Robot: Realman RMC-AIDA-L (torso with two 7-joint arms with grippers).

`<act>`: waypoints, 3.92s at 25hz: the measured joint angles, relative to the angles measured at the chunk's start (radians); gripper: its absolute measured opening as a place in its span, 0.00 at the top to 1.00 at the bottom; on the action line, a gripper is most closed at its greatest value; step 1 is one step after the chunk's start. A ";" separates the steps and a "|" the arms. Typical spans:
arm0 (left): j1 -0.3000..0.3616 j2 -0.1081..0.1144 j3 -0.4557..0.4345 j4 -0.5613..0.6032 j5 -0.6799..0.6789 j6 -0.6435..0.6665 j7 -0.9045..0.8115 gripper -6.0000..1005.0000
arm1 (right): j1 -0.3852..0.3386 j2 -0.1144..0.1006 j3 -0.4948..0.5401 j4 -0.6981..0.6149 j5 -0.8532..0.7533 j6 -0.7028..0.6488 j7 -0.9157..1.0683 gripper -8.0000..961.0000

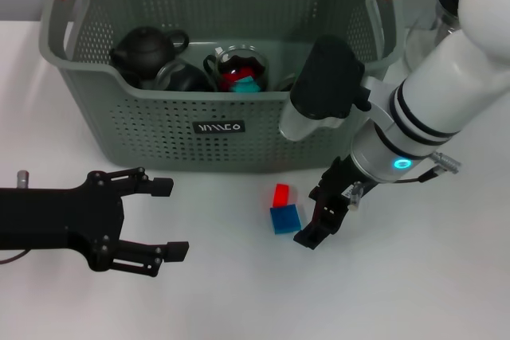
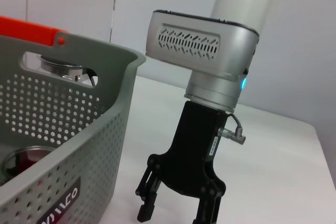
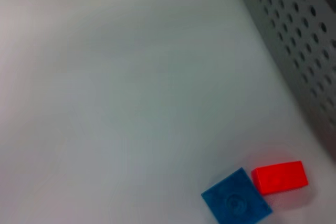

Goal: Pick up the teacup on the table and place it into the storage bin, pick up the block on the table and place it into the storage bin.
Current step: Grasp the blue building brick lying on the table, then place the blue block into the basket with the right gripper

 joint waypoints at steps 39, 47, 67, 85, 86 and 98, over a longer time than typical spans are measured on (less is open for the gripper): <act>-0.008 0.002 0.000 -0.001 0.000 -0.013 -0.003 0.04 | 0.023 0.001 -0.128 0.056 0.119 0.086 -0.014 0.14; -0.009 0.003 0.000 -0.001 0.000 -0.014 -0.003 0.04 | 0.027 -0.002 -0.129 0.047 0.130 0.070 -0.015 0.14; -0.011 0.000 0.000 -0.002 0.000 -0.015 0.000 0.04 | 0.029 0.003 -0.191 0.050 0.156 0.139 -0.038 0.16; -0.015 0.003 0.000 -0.024 0.000 -0.020 0.000 0.04 | 0.038 0.006 -0.199 0.061 0.156 0.157 -0.045 0.46; -0.015 0.003 0.000 -0.024 0.000 -0.020 0.000 0.04 | 0.038 0.006 -0.200 0.061 0.156 0.157 -0.045 0.46; -0.015 0.005 -0.002 -0.024 0.000 -0.019 -0.001 0.04 | 0.030 0.002 -0.206 0.017 0.159 0.114 -0.044 0.55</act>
